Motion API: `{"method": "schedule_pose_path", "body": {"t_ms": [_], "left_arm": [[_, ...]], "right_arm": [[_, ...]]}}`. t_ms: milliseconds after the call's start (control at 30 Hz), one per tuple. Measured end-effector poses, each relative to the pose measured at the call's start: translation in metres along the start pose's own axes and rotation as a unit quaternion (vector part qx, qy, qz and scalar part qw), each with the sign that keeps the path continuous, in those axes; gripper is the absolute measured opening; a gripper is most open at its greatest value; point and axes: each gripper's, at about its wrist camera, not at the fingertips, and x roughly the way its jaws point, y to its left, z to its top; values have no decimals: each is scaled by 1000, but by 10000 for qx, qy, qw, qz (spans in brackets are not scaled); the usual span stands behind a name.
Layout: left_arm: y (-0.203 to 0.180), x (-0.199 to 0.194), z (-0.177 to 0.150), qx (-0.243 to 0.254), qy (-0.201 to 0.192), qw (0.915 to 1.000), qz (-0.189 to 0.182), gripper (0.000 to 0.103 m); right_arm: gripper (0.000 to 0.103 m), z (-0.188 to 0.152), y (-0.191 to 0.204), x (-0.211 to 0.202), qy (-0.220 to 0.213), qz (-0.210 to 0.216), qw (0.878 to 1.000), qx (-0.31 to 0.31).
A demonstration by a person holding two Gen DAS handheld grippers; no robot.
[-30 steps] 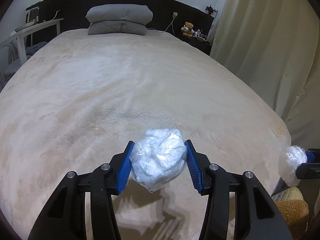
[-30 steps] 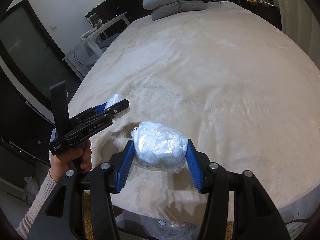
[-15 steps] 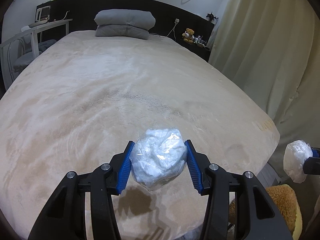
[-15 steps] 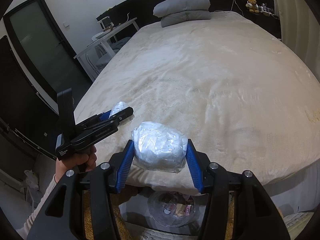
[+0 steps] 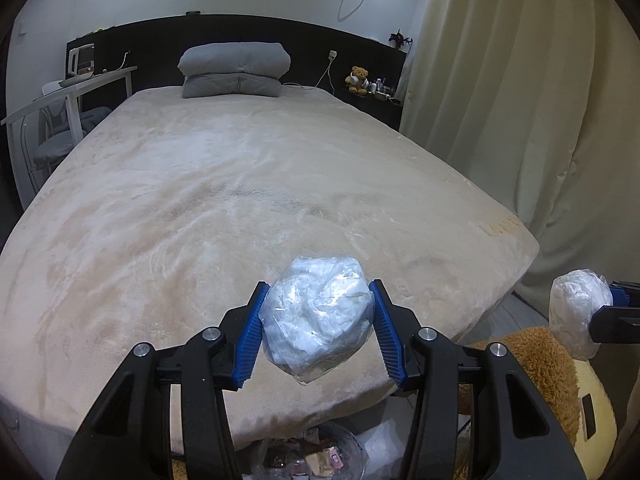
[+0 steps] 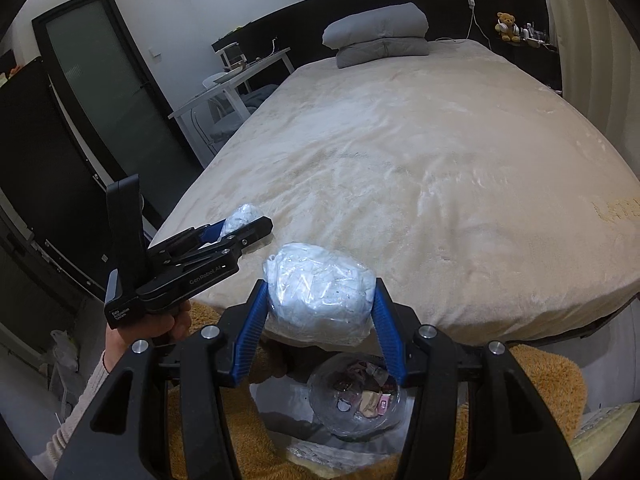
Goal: Collect trash
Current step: 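Carry white bag with left tool while right tool carries white bag over bin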
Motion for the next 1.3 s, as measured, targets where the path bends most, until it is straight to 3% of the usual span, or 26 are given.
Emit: {"method": "schedule_pose_path", "body": {"t_ms": [400,700,933,1300], "left_arm": [[-33,-47,-26,266,-17,9996,-42,49],[-46,-63,-40,436,-39,9990,-93,49],[-43,-45,-50,423,226,9987,-146,49],[-25,21,-92,156,1108,9932,-319,49]], "right_arm": [[52,-38,18,-44,-286,12,9996,-40],[52,-52,20,-52,-264,1,9996,-91],[52,-58,9,-25,38,60,10000,-24],[52,-70,-24,56,917,58,9951,364]]}}
